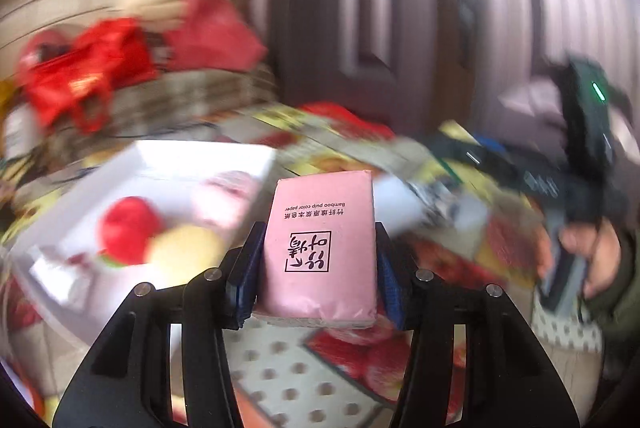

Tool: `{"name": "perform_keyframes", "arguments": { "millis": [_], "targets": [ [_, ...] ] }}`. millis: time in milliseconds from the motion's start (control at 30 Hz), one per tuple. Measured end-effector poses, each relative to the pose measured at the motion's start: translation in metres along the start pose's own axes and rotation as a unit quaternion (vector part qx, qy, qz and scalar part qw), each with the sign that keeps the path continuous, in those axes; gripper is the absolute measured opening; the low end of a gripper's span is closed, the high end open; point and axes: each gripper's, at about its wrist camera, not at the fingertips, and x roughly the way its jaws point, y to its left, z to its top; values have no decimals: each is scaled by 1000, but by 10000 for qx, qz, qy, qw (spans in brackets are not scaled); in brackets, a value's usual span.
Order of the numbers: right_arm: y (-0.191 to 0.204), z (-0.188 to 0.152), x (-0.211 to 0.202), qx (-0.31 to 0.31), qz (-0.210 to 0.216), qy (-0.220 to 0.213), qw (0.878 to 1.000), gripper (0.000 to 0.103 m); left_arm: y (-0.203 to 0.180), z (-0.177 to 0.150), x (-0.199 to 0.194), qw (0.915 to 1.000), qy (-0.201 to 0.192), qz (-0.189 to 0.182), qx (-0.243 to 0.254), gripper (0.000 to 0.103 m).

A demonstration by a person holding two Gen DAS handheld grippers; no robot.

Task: Organize soft objects
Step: 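Grasp the pink tissue pack with the left tool while the right tool carries the sponge toward the tray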

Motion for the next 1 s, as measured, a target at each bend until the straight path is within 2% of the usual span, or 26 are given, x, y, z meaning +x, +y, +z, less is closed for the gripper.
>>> {"name": "perform_keyframes", "arguments": {
  "millis": [67, 233, 400, 567, 700, 900, 1000],
  "targets": [
    [8, -1, -6, -119, -69, -130, 9998, 57, 7, 0, -7, 9993, -169, 278, -178, 50],
    [15, -2, -11, -209, -19, -198, 9996, 57, 6, 0, -14, 9973, -323, 646, -145, 50],
    [21, -3, -10, -291, 36, -185, 9994, 57, 10, -2, -17, 9957, -392, 818, -164, 50],
    [32, -5, -10, -250, 231, -94, 9994, 57, 16, -3, -14, 9953, -285, 867, -312, 50],
    [55, -7, -3, -563, 403, 11, 9976, 57, 21, -3, -16, 9930, -335, 1101, -268, 50],
    [98, -8, 19, -910, 803, 210, 9924, 57, 52, -3, -18, 9858, -367, 1582, -424, 51],
    [121, -8, 31, -1015, 964, 276, 9898, 57, 79, -4, -19, 9787, -357, 1928, -617, 51]
  ]
}}
